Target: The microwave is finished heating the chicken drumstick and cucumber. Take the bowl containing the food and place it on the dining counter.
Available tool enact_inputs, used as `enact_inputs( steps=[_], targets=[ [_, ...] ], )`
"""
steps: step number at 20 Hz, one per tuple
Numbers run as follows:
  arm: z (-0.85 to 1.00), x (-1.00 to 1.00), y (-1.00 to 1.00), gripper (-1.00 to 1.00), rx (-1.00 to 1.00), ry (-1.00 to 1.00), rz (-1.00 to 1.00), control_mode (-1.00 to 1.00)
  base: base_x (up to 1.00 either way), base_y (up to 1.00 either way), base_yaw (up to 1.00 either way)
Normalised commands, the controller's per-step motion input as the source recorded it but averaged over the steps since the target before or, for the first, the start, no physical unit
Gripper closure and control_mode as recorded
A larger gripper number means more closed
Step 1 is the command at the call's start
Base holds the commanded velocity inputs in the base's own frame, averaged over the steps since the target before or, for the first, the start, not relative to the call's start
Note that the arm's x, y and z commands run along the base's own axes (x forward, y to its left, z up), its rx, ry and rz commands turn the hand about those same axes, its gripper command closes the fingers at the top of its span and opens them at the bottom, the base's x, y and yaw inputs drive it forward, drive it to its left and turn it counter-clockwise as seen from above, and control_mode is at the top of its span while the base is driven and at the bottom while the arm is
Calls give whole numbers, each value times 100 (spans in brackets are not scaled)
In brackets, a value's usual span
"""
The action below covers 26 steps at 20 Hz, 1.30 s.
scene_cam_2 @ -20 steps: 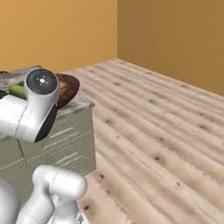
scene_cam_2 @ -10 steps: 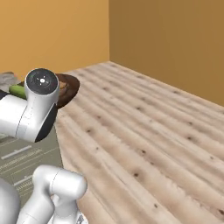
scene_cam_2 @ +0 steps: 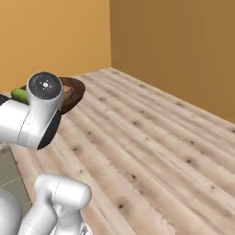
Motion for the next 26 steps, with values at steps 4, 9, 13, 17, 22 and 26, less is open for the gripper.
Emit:
enact_inputs(
  steps=[4,9,13,17,22,26],
  targets=[
    [0,0,0,100,0,0,0,100,100,-11,42],
    [0,0,0,100,0,0,0,100,100,-11,51],
    [0,0,0,100,0,0,0,100,100,-15,60],
    [0,0,0,100,0,0,0,100,100,-22,69],
    [0,0,0,100,0,0,0,100,100,-32,67],
    [0,0,0,100,0,0,0,100,100,-32,66]
  ],
)
